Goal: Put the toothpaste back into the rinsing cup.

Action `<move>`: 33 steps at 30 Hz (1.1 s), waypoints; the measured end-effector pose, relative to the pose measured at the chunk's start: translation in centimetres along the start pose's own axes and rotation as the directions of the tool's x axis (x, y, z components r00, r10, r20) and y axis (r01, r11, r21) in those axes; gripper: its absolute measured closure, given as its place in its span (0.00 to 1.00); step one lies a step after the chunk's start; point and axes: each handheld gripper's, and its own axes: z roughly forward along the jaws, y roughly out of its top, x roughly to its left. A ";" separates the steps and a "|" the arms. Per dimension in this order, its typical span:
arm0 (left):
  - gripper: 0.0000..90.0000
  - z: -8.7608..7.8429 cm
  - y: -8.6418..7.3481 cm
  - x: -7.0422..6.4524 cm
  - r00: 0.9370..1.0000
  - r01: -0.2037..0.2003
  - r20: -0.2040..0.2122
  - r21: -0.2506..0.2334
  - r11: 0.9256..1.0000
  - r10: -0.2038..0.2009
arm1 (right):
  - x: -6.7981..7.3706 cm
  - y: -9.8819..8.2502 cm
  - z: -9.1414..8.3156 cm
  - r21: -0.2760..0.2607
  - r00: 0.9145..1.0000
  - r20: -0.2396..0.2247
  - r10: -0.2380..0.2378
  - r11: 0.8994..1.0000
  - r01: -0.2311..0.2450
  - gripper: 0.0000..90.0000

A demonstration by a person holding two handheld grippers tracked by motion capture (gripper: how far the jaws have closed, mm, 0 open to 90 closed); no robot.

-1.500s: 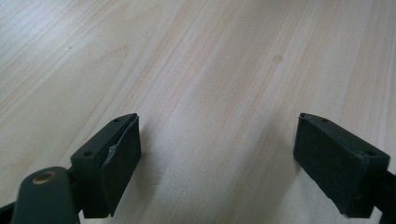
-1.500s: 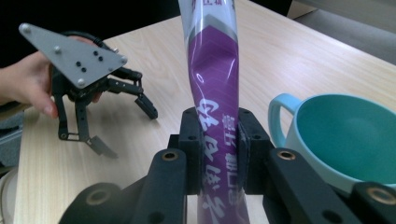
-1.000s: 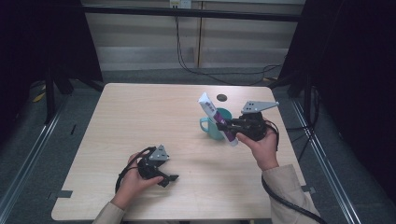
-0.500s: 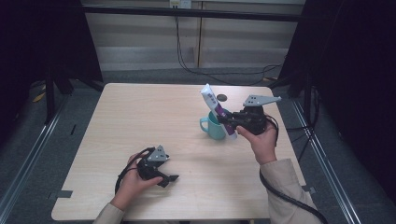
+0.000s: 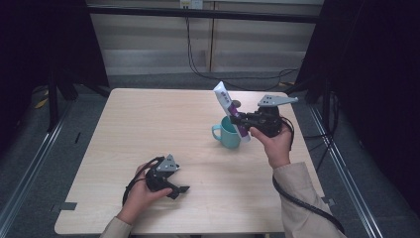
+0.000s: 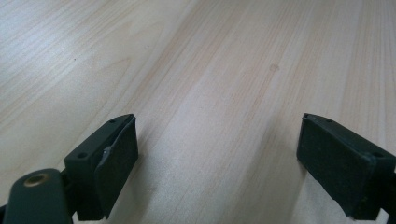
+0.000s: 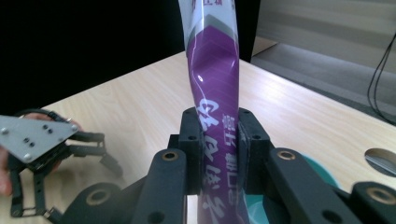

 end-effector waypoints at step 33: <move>0.14 0.0 0.0 0.0 1.000 -0.007 -0.003 0.003 1.000 0.007 | -2.5 1.1 2.3 -0.069 0.997 0.064 0.049 0.997 -0.045 0.83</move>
